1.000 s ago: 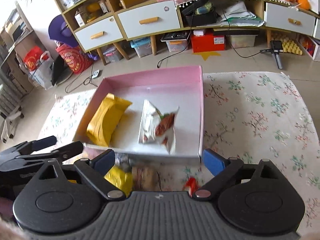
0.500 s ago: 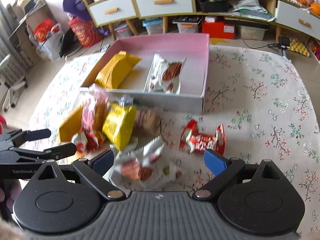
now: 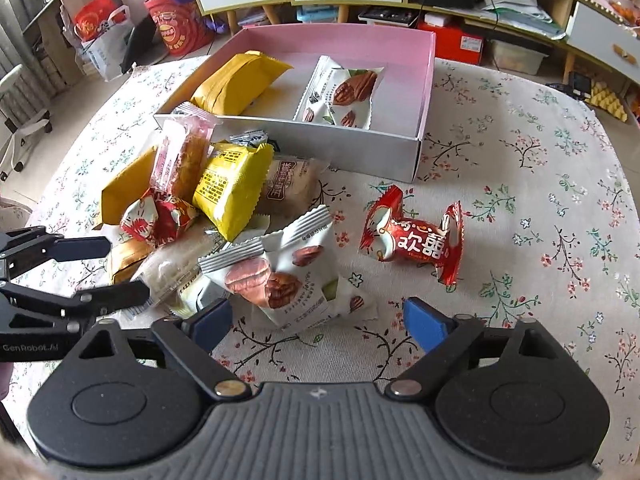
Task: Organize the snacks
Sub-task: 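Move both tools back over the snack pile, then grasp the clear bread bag with the left tool while the right tool grasps a pecan packet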
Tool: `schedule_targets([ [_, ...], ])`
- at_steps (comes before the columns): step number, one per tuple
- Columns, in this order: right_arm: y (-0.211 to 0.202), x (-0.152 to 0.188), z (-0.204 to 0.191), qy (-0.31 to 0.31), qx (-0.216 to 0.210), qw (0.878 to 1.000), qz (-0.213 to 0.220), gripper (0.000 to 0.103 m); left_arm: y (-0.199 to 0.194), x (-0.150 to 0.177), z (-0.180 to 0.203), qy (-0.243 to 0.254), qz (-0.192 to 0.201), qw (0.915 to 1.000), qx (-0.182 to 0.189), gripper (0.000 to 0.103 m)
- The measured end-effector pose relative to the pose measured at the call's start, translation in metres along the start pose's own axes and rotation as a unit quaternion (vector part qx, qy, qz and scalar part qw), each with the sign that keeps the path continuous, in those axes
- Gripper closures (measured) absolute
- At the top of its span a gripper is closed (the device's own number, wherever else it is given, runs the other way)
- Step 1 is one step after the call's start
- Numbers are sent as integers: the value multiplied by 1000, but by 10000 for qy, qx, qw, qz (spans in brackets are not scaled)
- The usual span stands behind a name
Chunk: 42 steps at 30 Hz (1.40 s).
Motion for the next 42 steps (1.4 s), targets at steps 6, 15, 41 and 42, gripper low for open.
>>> schedule_targets([
  [6, 4, -1, 0, 65, -78, 9999, -31, 40, 13, -2, 7, -21, -214, 9996, 177, 66],
  [15, 9, -4, -4, 41, -93, 9999, 51, 44, 26, -7, 8, -204, -322, 9989, 258, 62],
  [41, 8, -14, -12, -209, -85, 9996, 178, 65, 12, -7, 5, -361, -417, 9984, 82, 85],
  [42, 8, -15, -14, -278, -20, 9994, 197, 58, 12, -7, 5, -348, -426, 9985, 69, 85],
])
Point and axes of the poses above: each gripper's, at about its wrist camera, not at the fingertips, and y roughly the way its jaws point, z to its right, x to its underside, the point moved 4 cm from there along y, roughly the way its jaws point, and after that the axes turned 1 degree about x, right-handed, at the moved point
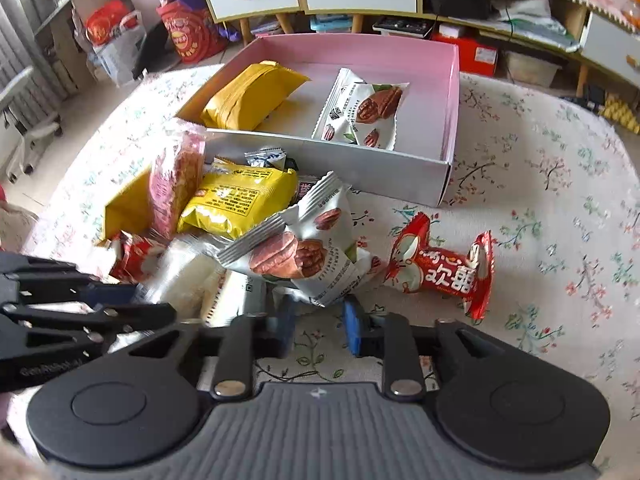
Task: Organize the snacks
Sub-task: 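Grasp the clear bread bag with the left tool while the right tool grasps a pecan packet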
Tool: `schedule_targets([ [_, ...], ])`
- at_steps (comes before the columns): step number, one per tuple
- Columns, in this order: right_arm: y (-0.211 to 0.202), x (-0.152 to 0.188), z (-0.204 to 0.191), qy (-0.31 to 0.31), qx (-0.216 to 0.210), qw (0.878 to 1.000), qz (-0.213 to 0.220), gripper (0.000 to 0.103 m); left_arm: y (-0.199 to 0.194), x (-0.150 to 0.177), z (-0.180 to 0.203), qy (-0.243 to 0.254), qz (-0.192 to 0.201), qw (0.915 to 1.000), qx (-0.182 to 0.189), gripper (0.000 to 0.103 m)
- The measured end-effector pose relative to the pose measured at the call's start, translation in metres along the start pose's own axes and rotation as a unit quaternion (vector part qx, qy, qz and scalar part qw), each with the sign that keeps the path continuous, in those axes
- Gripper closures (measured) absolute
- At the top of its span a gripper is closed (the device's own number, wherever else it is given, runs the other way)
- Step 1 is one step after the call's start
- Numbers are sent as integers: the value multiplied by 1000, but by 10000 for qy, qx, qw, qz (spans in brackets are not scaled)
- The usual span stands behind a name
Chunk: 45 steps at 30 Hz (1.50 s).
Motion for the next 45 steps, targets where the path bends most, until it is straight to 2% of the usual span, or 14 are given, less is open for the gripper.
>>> schedule_targets([
  [1, -1, -1, -2, -115, 63, 9999, 49, 51, 0, 0, 0, 22, -3, 10000, -18, 85],
  [4, 0, -4, -9, -550, 188, 9981, 204, 46, 2, 0, 0, 123, -17, 9999, -46, 85],
  [9, 14, -12, -12, -713, 269, 9967, 266, 43, 10, 0, -5, 103, 22, 9999, 14, 78],
  [12, 21, -13, -13, -784, 253, 9960, 335, 41, 16, 1, -9, 107, 9, 9999, 91, 77],
  [16, 25, -12, -10, -804, 282, 9953, 454, 48, 16, 1, -7, 233, 40, 9997, 58, 78],
  [22, 21, -13, -8, -722, 147, 9958, 543, 55, 13, 1, -7, 233, 12, 9997, 68, 83],
  [31, 6, -16, 11, -176, -105, 9985, 511, 56, -3, 6, -16, 137, -74, 9997, 192, 86],
  [38, -5, -21, 20, 110, -14, 9983, 566, 56, -17, 13, -18, 52, -89, 9987, 505, 86],
  [45, -16, -24, 20, 214, 13, 9972, 714, 56, -28, 17, -13, 167, -57, 9981, 596, 87],
])
Point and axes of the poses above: each gripper's, at about its wrist camera, not at the fingertips, and y roughly the way its jaws point, z to its right, x to its underside, the point moved 4 cm from there along y, roughly the way its jaws point, and after that the axes turned 1 degree about x, right-handed, at the moved point
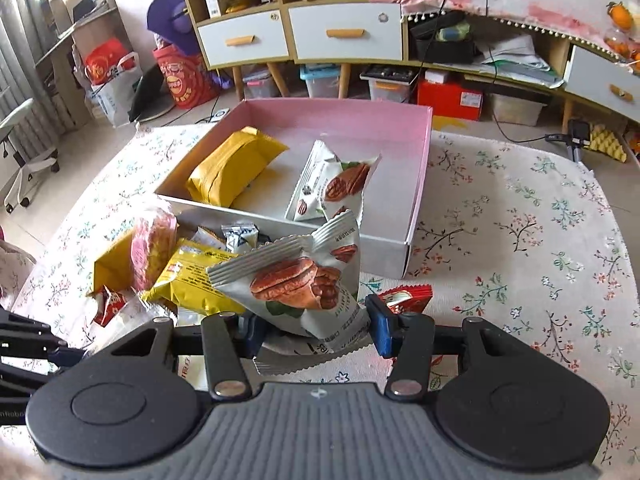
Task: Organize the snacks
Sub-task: 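Grasp the clear bread bag with the left tool while the right tool grasps a pecan packet, then lower the bread bag and pecan packet into the pink box and open both tools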
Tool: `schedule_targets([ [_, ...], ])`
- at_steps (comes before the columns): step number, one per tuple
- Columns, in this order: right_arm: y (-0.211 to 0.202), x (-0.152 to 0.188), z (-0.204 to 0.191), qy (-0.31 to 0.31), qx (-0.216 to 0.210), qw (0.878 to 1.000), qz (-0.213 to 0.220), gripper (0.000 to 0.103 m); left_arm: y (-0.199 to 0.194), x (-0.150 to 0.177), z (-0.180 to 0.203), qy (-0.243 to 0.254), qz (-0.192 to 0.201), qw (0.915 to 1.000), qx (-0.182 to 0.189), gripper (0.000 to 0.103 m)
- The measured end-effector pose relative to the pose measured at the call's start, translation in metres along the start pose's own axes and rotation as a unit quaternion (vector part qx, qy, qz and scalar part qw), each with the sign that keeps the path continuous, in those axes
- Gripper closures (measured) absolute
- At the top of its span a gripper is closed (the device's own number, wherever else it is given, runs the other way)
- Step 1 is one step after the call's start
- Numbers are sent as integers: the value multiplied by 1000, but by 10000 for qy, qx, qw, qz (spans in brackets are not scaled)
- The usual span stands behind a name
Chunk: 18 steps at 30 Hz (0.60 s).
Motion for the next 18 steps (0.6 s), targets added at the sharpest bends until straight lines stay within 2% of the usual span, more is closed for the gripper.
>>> schedule_targets([
  [9, -10, -5, 3, 90, 78, 9999, 86, 56, -20, 8, -8, -128, 95, 9998, 101, 87],
  [18, -11, -16, 19, 318, 180, 9991, 219, 56, -29, -17, -2, -91, 456, 9987, 198, 87],
])
Point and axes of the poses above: each gripper's, at about its wrist camera, not at the fingertips, and y roughly the way its jaws point, z to its right, x to its underside, the point moved 4 cm from there along y, roughly the way its jaws point, and after that the axes turned 1 degree about x, right-handed, at the moved point
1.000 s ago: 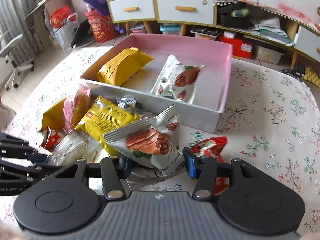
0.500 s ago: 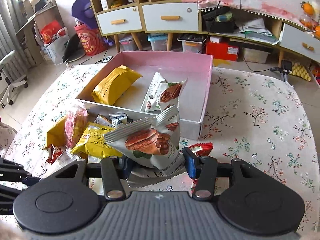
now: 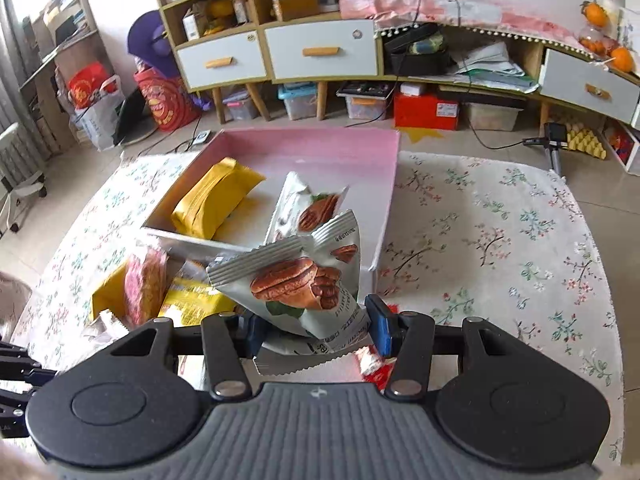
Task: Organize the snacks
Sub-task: 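Lower the bread bag and pecan packet into the pink box and open both tools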
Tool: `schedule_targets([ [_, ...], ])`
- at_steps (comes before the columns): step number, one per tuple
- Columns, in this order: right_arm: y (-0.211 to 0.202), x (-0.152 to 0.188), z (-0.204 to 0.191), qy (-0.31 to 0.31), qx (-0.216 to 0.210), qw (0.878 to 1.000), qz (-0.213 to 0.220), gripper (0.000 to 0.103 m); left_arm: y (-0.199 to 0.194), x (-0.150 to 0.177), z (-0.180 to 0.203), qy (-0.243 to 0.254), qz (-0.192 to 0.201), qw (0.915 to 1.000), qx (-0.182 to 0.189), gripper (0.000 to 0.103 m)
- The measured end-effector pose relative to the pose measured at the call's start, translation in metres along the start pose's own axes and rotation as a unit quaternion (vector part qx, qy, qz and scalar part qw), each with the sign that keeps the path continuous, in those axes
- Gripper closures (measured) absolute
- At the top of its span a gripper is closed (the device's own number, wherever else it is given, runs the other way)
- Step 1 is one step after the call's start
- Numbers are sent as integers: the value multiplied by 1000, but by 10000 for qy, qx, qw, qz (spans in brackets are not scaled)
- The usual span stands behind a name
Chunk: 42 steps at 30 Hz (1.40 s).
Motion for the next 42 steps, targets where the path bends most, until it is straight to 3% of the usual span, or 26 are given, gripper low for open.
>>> schedule_targets([
  [9, 14, -16, 8, 221, -163, 9996, 95, 56, 17, -46, -3, -67, 280, 9996, -33, 87],
  [17, 33, -45, 23, 515, -389, 9977, 205, 56, 50, -107, -9, -179, 522, 9983, -168, 87],
  [26, 66, -78, 22, 401, -307, 9987, 76, 56, 115, -158, -20, -127, 358, 9983, -454, 87],
  [33, 93, -86, 12, 97, -188, 9997, -141, 56, 158, -178, -26, -57, 226, 9977, -641, 87],
  [42, 114, -96, 10, -36, 23, 9996, -262, 55, 178, -183, -34, 58, 203, 9964, -816, 87],
])
Point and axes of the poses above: each gripper's, at about its wrist camera, not at the fingertips, and y roughly the way its jaws point, z to its right, x to its underside, the point moved 4 cm from there along y, roughly the way its jaws point, and after that the axes turned 1 degree about x, right-handed, at the moved point
